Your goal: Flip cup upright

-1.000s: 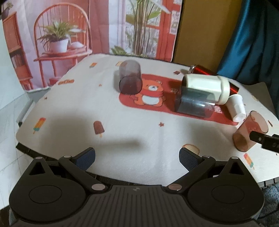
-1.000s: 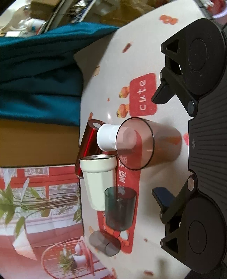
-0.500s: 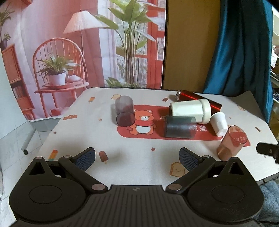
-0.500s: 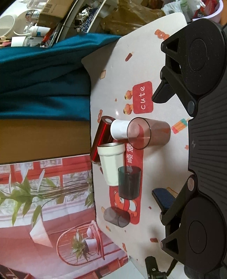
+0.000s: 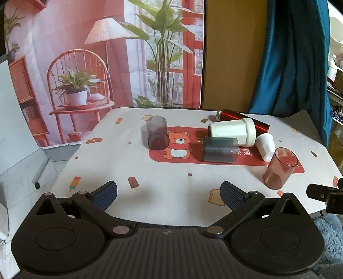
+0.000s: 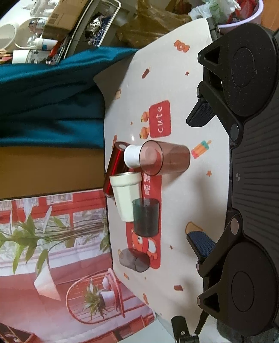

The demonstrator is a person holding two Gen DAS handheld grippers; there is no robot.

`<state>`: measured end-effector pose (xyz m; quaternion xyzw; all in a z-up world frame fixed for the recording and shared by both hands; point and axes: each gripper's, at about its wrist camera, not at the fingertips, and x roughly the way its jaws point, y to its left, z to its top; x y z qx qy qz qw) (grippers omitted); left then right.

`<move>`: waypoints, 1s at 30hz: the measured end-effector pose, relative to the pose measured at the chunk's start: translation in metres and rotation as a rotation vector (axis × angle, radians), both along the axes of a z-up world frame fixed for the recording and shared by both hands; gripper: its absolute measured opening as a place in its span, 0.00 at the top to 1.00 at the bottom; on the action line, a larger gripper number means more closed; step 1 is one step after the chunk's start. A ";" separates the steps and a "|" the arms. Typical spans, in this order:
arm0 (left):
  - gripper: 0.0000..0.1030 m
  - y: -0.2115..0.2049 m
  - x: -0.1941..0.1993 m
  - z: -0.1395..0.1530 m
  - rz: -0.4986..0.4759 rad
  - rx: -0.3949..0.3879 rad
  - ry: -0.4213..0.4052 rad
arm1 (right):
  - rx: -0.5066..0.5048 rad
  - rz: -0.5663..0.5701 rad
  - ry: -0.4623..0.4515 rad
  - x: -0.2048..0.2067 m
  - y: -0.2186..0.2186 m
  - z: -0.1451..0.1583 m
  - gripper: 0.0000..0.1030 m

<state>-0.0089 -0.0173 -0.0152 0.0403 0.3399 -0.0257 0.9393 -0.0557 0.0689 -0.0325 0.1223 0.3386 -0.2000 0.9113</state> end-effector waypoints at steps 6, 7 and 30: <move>0.00 -0.005 0.002 -0.008 -0.012 0.020 0.015 | -0.008 -0.016 0.024 0.001 -0.001 -0.014 0.00; 0.00 -0.004 0.002 -0.009 -0.012 0.020 0.017 | -0.009 -0.017 0.029 0.001 -0.001 -0.016 0.00; 0.00 -0.001 0.003 -0.013 -0.020 0.019 0.031 | -0.006 -0.022 0.040 0.005 -0.003 -0.022 0.00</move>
